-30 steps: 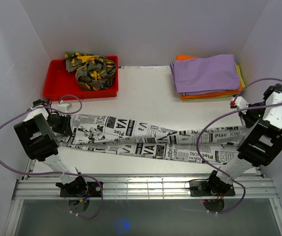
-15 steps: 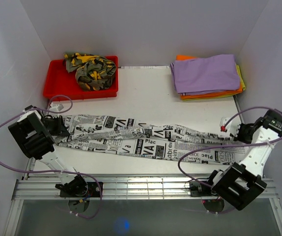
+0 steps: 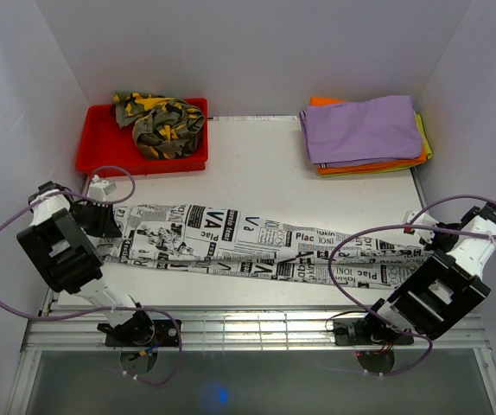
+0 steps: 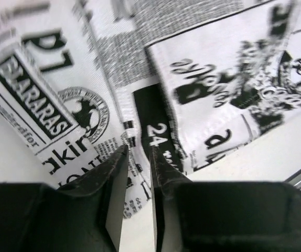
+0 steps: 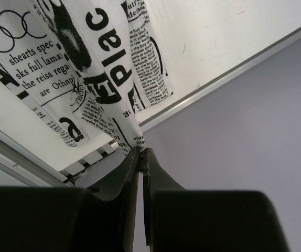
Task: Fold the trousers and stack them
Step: Fold the trousers
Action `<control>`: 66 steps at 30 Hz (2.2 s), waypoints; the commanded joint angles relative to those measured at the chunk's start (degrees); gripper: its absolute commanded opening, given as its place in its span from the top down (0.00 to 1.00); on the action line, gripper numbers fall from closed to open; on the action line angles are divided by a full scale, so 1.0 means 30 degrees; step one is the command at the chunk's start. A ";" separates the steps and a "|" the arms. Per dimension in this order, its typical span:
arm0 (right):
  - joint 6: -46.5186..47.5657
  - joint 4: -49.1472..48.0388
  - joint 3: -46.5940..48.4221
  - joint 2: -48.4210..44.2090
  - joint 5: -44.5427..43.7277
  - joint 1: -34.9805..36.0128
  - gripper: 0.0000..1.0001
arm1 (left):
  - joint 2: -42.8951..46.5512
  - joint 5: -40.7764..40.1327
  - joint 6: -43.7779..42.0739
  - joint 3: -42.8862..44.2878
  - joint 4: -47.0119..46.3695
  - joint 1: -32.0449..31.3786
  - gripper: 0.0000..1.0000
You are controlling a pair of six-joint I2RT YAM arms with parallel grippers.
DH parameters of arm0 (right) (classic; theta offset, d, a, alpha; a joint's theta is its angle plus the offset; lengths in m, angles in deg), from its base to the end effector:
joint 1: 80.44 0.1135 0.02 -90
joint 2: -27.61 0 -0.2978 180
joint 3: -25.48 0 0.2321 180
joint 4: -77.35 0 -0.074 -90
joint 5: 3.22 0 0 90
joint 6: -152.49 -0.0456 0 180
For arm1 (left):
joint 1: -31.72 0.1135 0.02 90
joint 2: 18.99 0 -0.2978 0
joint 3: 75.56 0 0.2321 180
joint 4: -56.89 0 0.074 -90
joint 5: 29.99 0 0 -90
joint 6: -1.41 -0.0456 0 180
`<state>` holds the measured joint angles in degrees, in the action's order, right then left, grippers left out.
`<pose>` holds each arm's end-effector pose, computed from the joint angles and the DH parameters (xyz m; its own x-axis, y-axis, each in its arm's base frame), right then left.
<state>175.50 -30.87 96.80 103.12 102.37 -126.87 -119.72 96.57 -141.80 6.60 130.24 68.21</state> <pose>0.1506 -0.1405 0.2705 -0.3396 -0.9293 -0.1452 -0.8707 0.3690 -0.3251 0.2507 0.1517 0.2216 -0.8766 0.1517 -0.4567 0.3478 0.8556 -0.3834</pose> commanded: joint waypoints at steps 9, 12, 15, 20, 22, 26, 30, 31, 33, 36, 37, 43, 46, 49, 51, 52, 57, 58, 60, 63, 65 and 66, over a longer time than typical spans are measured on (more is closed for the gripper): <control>0.4662 0.0521 -0.0409 -0.2053 0.0516 -0.0166 0.92 | 0.7969 0.1849 -0.6871 -0.3698 0.2164 -0.4896 0.58; 0.5277 0.0346 -0.0964 -0.2287 -0.0245 -0.0195 0.92 | 0.8554 0.0509 -0.6962 -0.5307 0.1263 -0.5891 0.57; 0.5863 0.0521 -0.1433 -0.2637 -0.0773 -0.0342 0.92 | 0.8675 -0.1511 -0.5265 -0.7213 -0.1637 -0.6654 0.61; 0.7881 0.2102 -0.2603 -0.3777 -0.2642 -0.0780 0.92 | 0.5602 -0.4213 -0.3446 -0.8181 -0.3076 -0.6714 0.76; 0.8091 0.2045 -0.3655 -0.4160 -0.3291 -0.0810 0.90 | 0.4753 -0.4915 -0.2831 -0.8358 -0.3400 -0.6714 0.79; 0.6310 0.2073 -0.2820 -0.4370 -0.1867 -0.0840 0.38 | 0.2935 -0.6700 -0.2302 -0.8185 -0.3957 -0.6160 0.88; 0.3207 0.3740 0.0637 -0.2468 -0.0367 -0.0869 0.20 | 0.1528 -0.7292 -0.2887 -0.7277 -0.3871 -0.4549 0.92; 0.1517 0.4556 0.1515 -0.1912 -0.0045 -0.0840 0.18 | 0.1351 -0.7293 -0.3149 -0.6753 -0.3812 -0.3995 0.92; -0.0336 0.5672 0.4356 -0.0213 0.1184 -0.0869 0.18 | 0.0969 -0.7118 -0.3473 -0.6223 -0.3578 -0.3552 0.91; -0.4849 0.6088 0.6322 0.1606 0.2764 -0.0840 0.27 | 0.0822 -0.6768 -0.3795 -0.5636 -0.3403 -0.3404 0.88; -0.5612 0.6088 0.6358 0.1957 0.2857 -0.0782 0.35 | 0.0822 -0.6562 -0.3854 -0.5490 -0.3315 -0.3404 0.87; -1.0886 0.3134 0.3786 0.2927 0.2185 0.0301 0.51 | 0.0266 -0.6150 -0.3240 -0.4727 -0.2904 -0.3521 0.84; -1.2794 0.2311 0.3108 0.3453 0.1513 0.0887 0.43 | 0.0324 -0.6208 -0.3211 -0.4727 -0.2845 -0.3637 0.82; -1.3704 0.1493 0.2521 0.4244 0.0809 0.0947 0.31 | 0.0324 -0.6355 -0.3036 -0.4552 -0.2816 -0.3813 0.80; -1.3852 0.0964 0.2053 0.4713 0.0109 0.1064 0.30 | 0.0207 -0.6209 -0.2918 -0.4405 -0.2699 -0.3872 0.78; -1.3881 0.0555 0.1877 0.4831 -0.0099 0.1093 0.30 | 0.0178 -0.6151 -0.2801 -0.4201 -0.2670 -0.3930 0.78; -1.2828 0.1485 0.0707 0.5213 -0.1126 0.1912 0.41 | 0.0061 -0.5887 -0.2625 -0.3819 -0.2581 -0.3990 0.78; -1.2711 0.1778 0.0588 0.5097 -0.1126 0.2088 0.52 | 0.0089 -0.5857 -0.2566 -0.3760 -0.2581 -0.3990 0.78; -1.2330 0.2657 0.0557 0.4716 -0.0865 0.2674 0.79 | 0.0148 -0.5653 -0.2478 -0.3642 -0.2552 -0.3990 0.78; -1.2999 0.3679 0.1520 0.4014 0.0539 0.3785 0.92 | 0.0381 -0.5448 -0.2274 -0.3759 -0.2552 -0.3990 0.78; -1.4137 0.5110 0.3246 0.3313 0.2434 0.5359 0.92 | 0.0703 -0.5272 -0.2244 -0.3992 -0.2552 -0.3990 0.78; -1.4609 0.5672 0.3891 0.3105 0.3318 0.5980 0.92 | 0.0879 -0.5242 -0.2273 -0.4081 -0.2523 -0.3990 0.78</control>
<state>135.85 -21.78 101.30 117.13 101.85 -114.77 -117.79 87.28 -146.15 -4.94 133.76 55.88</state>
